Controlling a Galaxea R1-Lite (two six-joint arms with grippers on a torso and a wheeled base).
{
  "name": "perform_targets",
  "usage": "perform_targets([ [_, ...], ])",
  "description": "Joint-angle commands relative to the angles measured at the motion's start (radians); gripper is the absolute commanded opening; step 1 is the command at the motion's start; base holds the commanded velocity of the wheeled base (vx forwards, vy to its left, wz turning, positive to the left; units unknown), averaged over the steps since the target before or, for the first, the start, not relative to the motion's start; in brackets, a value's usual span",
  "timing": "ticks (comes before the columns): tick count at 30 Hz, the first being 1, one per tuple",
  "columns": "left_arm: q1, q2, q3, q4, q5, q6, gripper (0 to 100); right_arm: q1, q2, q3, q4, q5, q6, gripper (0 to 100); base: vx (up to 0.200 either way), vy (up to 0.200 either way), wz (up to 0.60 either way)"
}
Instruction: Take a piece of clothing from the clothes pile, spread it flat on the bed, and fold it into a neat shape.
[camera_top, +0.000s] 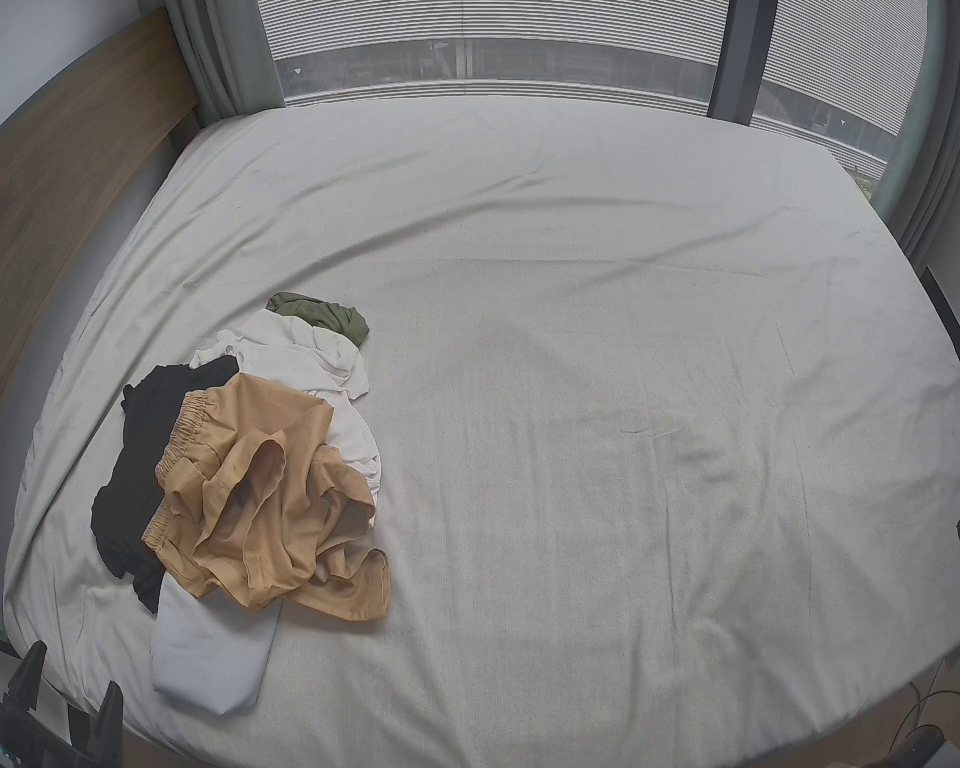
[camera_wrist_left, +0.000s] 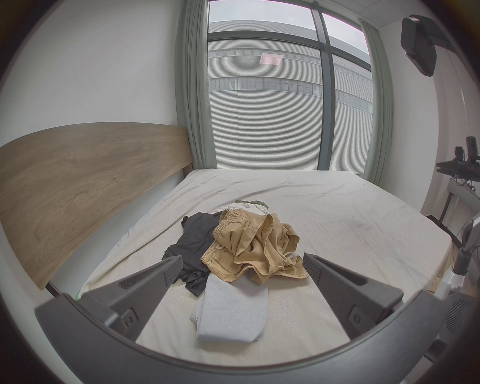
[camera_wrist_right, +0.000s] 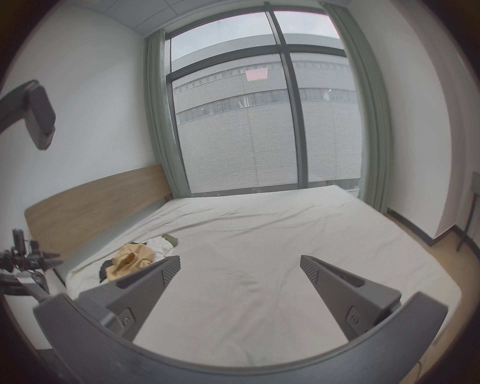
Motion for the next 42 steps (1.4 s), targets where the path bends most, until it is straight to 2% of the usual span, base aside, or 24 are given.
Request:
perform_targets([
  [1, 0.0, -0.015, 0.018, 0.0, 0.0, 0.001, 100, 0.062, 0.172, -0.055, -0.005, 0.02, 0.018, 100, 0.0, 0.0, 0.0],
  [7, 0.0, -0.015, 0.018, 0.0, 0.0, -0.001, 100, 0.114, 0.299, -0.081, -0.028, 0.046, 0.028, 100, 0.0, 0.0, 0.0],
  [10, 0.0, -0.015, 0.018, 0.0, 0.0, -0.001, 100, 0.115, 0.344, -0.092, -0.06, 0.047, 0.061, 100, 0.0, 0.0, 0.0],
  [12, 0.0, -0.015, 0.018, 0.0, 0.0, -0.001, 100, 0.12, 0.411, -0.116, -0.097, 0.058, 0.123, 100, 0.0, 0.0, 0.0],
  [14, 0.0, -0.015, 0.018, 0.0, 0.0, -0.001, 100, 0.121, 0.43, -0.124, -0.101, 0.064, 0.135, 100, 0.0, 0.0, 0.0],
  [18, 0.0, -0.015, 0.018, 0.0, 0.0, -0.001, 100, 0.126, 0.522, -0.162, -0.104, 0.11, 0.176, 100, 0.0, 0.0, 0.0],
  [23, 0.0, -0.015, 0.018, 0.0, 0.0, -0.002, 100, 0.184, 0.609, -0.184, -0.158, 0.136, 0.225, 100, 0.0, 0.0, 0.0],
  [32, 0.0, -0.015, 0.018, 0.0, 0.0, -0.002, 100, 0.249, 0.759, -0.196, -0.268, 0.138, 0.229, 100, 0.0, 0.0, 0.0],
  [36, 0.0, -0.015, 0.018, 0.0, 0.0, -0.002, 100, 0.315, 0.878, -0.2, -0.367, 0.132, 0.23, 100, 0.0, 0.0, 0.0],
  [42, 0.0, -0.015, 0.018, 0.0, 0.0, -0.002, 100, 0.356, 0.994, -0.21, -0.454, 0.129, 0.229, 100, 0.0, 0.0, 0.0],
])
